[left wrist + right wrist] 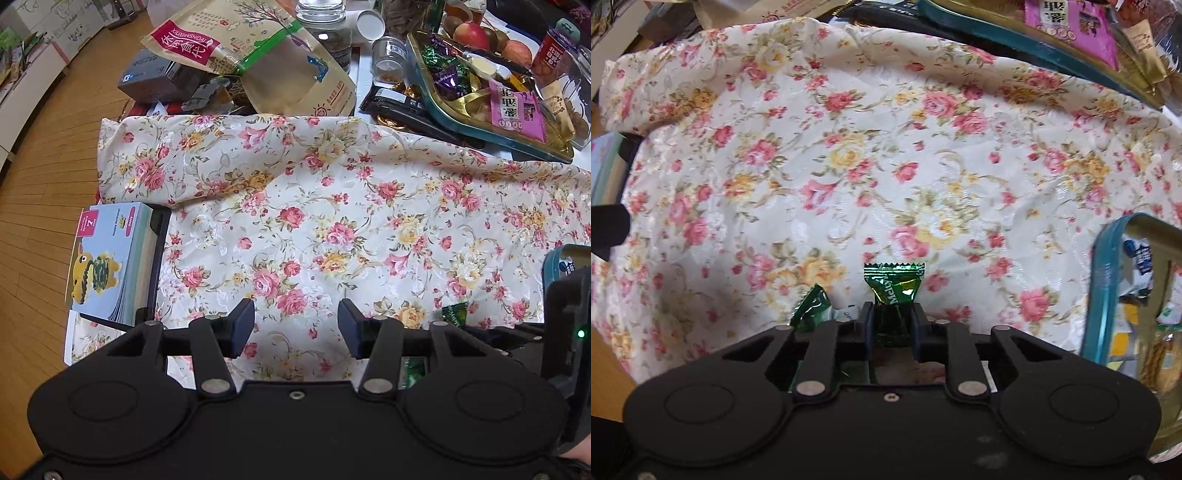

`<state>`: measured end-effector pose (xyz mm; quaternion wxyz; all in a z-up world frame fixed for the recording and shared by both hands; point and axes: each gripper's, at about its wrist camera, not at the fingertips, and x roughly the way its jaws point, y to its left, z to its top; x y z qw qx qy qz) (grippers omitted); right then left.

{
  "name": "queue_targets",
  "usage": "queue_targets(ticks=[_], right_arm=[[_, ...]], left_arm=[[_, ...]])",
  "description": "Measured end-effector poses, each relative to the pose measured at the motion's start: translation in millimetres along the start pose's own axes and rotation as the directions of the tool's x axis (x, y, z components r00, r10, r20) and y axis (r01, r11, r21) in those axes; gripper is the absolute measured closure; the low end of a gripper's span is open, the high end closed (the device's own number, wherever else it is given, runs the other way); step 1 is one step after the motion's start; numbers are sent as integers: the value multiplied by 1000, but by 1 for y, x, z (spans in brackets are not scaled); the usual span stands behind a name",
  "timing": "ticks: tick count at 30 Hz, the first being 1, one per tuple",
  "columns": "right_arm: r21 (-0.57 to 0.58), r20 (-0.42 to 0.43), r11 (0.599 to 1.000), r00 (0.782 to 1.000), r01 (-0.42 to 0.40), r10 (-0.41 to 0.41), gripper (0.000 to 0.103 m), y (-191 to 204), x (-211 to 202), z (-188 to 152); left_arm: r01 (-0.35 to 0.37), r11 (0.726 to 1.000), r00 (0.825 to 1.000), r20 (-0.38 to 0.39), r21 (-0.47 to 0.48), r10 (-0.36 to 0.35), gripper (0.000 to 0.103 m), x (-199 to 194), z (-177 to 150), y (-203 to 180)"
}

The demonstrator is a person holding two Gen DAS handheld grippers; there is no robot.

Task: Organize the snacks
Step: 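Grasp the green-white packet with the left tool while the right holds the green candy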

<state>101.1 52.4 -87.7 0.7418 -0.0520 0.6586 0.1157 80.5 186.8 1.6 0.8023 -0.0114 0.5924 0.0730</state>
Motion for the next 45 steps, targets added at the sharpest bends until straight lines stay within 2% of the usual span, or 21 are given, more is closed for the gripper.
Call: queue_targets(ticks=[4, 7, 9, 12, 14, 18, 24, 27, 33, 36, 39, 41, 45], right_arm=[[54, 0, 993, 994, -106, 106, 83, 1, -4, 0], [161, -5, 960, 973, -227, 231, 83, -7, -5, 1], [214, 4, 941, 964, -261, 266, 83, -12, -8, 2], [205, 30, 954, 976, -219, 218, 83, -13, -16, 1], [187, 41, 965, 983, -181, 177, 83, -15, -20, 0], [173, 40, 976, 991, -132, 127, 83, -26, -21, -5], [165, 28, 984, 998, -69, 65, 83, -38, -22, -13], [172, 16, 983, 998, -70, 69, 83, -43, -21, -13], [167, 1, 983, 997, -71, 72, 82, -40, -16, -12], [160, -5, 984, 997, -77, 79, 81, -37, -13, -10], [146, 2, 987, 998, -59, 59, 80, -34, -12, -10], [137, 4, 990, 999, -44, 44, 77, -33, -11, -11], [127, 10, 991, 999, -31, 30, 76, -31, -7, -16]], left_arm=[[-3, 1000, 1000, -9, -2, 3, 47, 3, -2, 2], [11, 1000, 1000, -25, -3, -11, 47, 7, -4, 4], [46, 999, 997, -55, -14, -47, 47, 13, -7, 6], [117, 993, 987, -105, -29, -119, 47, 23, -18, 4], [162, 987, 978, -131, -5, -161, 47, 28, -26, -1], [228, 973, 965, -142, 37, -221, 47, 31, -40, -10], [312, 950, 938, -165, 24, -303, 47, 38, -43, -24], [300, 954, 942, -169, 28, -291, 47, 47, -42, -32], [190, 979, 972, -156, 78, -177, 47, 68, -44, -43], [154, 984, 975, -174, 88, -137, 45, 81, -46, -43], [119, 988, 984, -142, 97, -104, 45, 83, -44, -42], [112, 990, 986, -134, 82, -100, 41, 85, -39, -37], [124, 991, 985, -130, 46, -117, 39, 89, -29, -28]])
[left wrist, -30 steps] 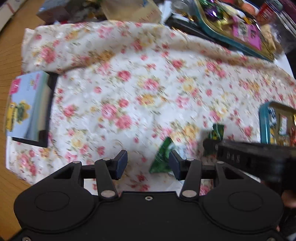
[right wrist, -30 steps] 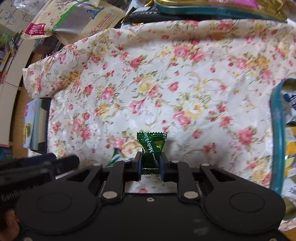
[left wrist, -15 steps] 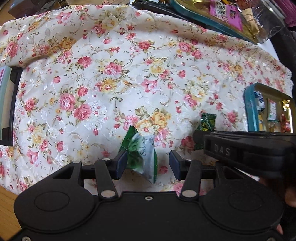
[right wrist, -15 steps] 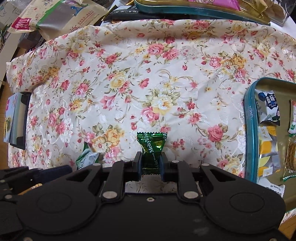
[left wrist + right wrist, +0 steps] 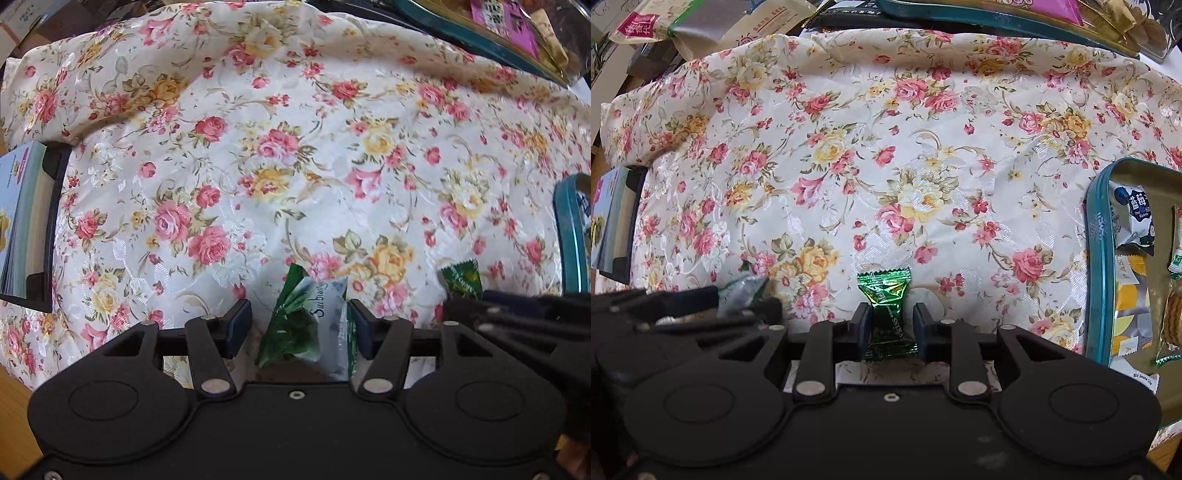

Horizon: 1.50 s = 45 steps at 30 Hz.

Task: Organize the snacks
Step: 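Grasp the green-white packet with the left tool while the right holds the green candy, then carry the green-white packet and green candy over the gold tray with both tools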

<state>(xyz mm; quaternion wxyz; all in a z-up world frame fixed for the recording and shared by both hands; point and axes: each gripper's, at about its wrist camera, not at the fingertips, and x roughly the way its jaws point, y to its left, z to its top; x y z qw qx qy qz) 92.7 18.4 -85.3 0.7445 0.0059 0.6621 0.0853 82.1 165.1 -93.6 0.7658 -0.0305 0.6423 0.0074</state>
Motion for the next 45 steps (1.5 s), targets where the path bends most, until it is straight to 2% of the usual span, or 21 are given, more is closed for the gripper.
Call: queue_targets(ticks=[3, 8, 14, 19, 20, 22, 24, 25, 30, 34, 40, 45], right_arm=[[-20, 44, 999, 999, 26, -25, 76, 5, 0, -6], [-38, 104, 998, 994, 48, -44, 76, 10, 0, -14], [-10, 109, 1000, 994, 23, -22, 76, 4, -1, -14], [-35, 121, 999, 992, 38, -33, 77, 6, -1, -17], [-49, 123, 998, 992, 44, -37, 77, 8, -1, -18], [-101, 130, 993, 990, 67, -54, 76, 15, -1, -22], [-140, 146, 986, 987, 91, -70, 74, 21, 0, -27], [-160, 151, 982, 985, 103, -78, 73, 25, 0, -30], [-196, 127, 977, 990, 81, -57, 83, 31, 1, -33], [-183, 99, 982, 995, 38, -20, 84, 28, -1, -31], [-118, 101, 991, 992, -66, 78, 84, 20, -18, -17], [-55, 170, 985, 971, -161, 169, 84, 11, -51, 3]], left_arm=[[8, 1000, 1000, 8, -8, -8, 37, 0, 2, 5], [-26, 1000, 999, 20, -2, 26, 32, 3, 5, 0], [-22, 1000, 1000, 17, 3, 22, 22, 10, 6, 3], [-22, 1000, 1000, 19, 3, 22, 22, 11, 5, 4], [-21, 1000, 1000, 20, 0, 21, 23, 11, 5, 4], [-21, 1000, 999, 32, 3, 21, 32, 7, 4, 2], [-13, 1000, 999, 38, 23, 12, 56, 1, 4, -3], [-6, 1000, 999, 34, 26, 6, 63, 0, 4, -3], [44, 998, 999, -9, -50, -44, 62, -1, 12, 10], [59, 994, 998, -10, -95, -61, 62, -6, 18, 24], [59, 987, 997, 48, -151, -52, 62, -29, 28, 38], [37, 978, 991, 132, -206, -10, 62, -65, 38, 50]])
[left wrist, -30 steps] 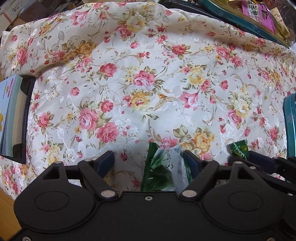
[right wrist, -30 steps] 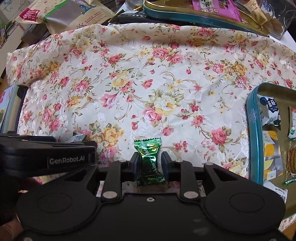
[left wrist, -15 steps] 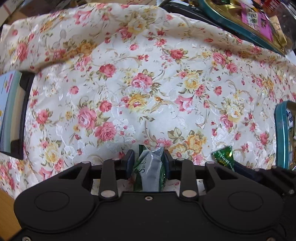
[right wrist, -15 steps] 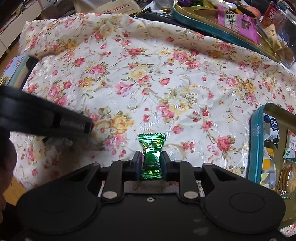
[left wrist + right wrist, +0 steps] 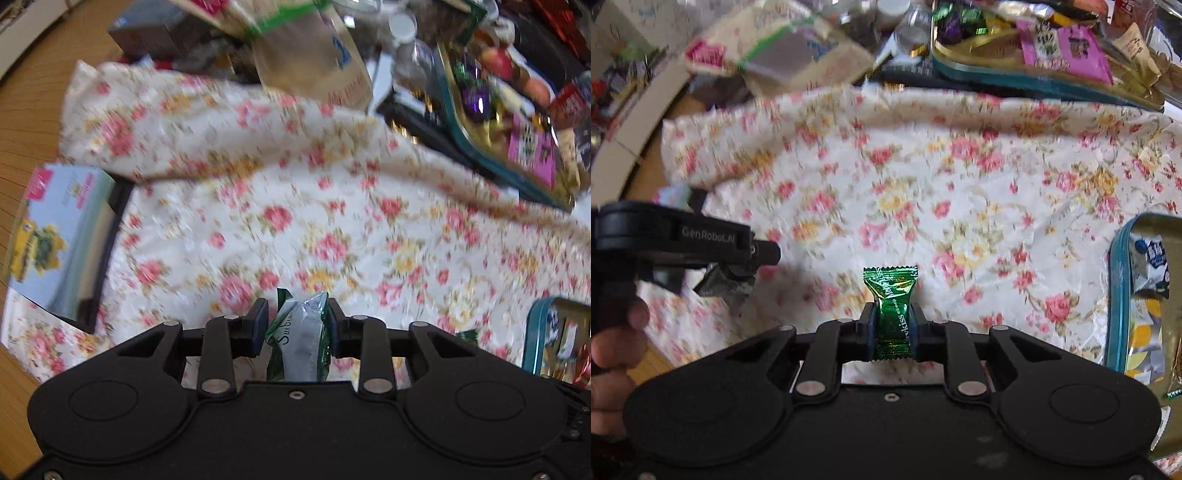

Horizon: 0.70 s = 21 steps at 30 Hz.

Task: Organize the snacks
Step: 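Carry the green-white packet and green candy over the gold tray with both tools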

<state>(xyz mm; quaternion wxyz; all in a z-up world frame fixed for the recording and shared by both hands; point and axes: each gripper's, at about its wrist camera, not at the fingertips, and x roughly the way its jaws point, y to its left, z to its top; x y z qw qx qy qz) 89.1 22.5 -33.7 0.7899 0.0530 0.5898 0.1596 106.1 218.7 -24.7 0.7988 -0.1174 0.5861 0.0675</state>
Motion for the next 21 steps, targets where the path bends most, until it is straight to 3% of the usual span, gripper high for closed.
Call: queue_targets(ticks=[4, 8, 21], right_arm=[[33, 68, 999, 997, -35, 32, 84, -3, -21, 17], [58, 118, 997, 992, -60, 52, 84, -9, -39, 30], [102, 290, 995, 957, 5, -34, 84, -52, -111, 29]], left_arm=[[-82, 997, 993, 87, 6, 81, 62, -28, 8, -4], [-93, 996, 988, 126, 14, 90, 62, -48, 11, -8], [36, 993, 973, 224, 113, -61, 62, -95, 4, -68]])
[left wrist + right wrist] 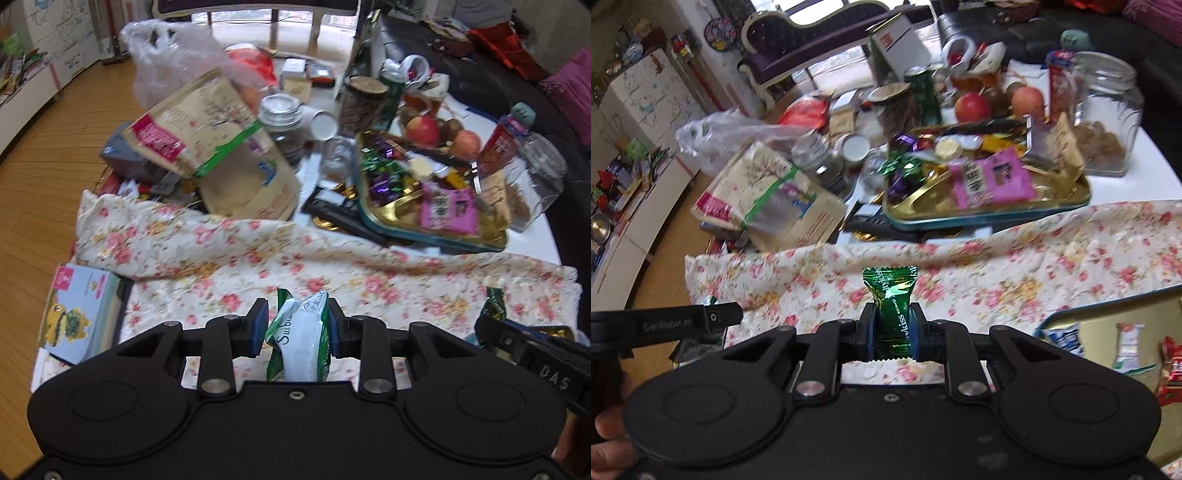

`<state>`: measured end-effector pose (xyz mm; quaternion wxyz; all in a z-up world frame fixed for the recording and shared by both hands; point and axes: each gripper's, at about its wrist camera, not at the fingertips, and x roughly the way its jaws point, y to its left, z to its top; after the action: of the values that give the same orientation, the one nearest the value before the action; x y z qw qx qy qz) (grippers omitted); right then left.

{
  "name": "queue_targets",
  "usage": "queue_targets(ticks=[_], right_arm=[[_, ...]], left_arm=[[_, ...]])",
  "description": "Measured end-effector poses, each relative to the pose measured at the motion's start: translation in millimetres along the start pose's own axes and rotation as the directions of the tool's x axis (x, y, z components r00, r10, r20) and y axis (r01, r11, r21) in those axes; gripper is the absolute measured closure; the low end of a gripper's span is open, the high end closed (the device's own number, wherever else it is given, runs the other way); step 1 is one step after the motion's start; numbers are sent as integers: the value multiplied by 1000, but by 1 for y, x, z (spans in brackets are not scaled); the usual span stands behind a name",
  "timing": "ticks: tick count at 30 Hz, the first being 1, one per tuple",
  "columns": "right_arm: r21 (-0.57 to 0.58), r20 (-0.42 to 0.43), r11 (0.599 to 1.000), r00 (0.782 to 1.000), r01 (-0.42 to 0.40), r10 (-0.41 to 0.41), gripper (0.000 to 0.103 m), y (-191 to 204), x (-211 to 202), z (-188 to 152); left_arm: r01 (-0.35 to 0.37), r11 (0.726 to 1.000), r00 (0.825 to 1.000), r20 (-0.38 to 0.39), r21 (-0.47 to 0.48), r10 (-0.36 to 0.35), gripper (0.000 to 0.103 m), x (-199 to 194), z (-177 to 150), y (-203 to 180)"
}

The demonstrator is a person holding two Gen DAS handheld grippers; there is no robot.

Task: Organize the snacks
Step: 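Carry the green-white packet and green candy over the gold tray with both tools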

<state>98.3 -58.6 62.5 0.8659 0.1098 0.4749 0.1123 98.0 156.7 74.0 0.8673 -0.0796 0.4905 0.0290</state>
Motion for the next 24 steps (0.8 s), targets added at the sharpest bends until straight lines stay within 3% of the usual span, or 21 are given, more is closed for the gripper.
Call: queue_targets(ticks=[8, 16, 19, 24], right_arm=[[73, 38, 993, 994, 97, -100, 84, -44, -28, 6], [196, 54, 959, 974, 207, -221, 83, -106, -62, 5], [249, 52, 934, 960, 256, -277, 83, -129, -74, 3], [293, 55, 885, 918, 361, -392, 83, -163, -91, 1]], left_arm=[[96, 994, 995, 5, 43, -96, 62, -8, 3, -52], [165, 970, 985, -81, 179, -153, 62, 7, -20, -118], [183, 954, 980, -123, 237, -158, 62, 14, -35, -143], [233, 924, 962, -208, 304, -175, 62, 25, -58, -180]])
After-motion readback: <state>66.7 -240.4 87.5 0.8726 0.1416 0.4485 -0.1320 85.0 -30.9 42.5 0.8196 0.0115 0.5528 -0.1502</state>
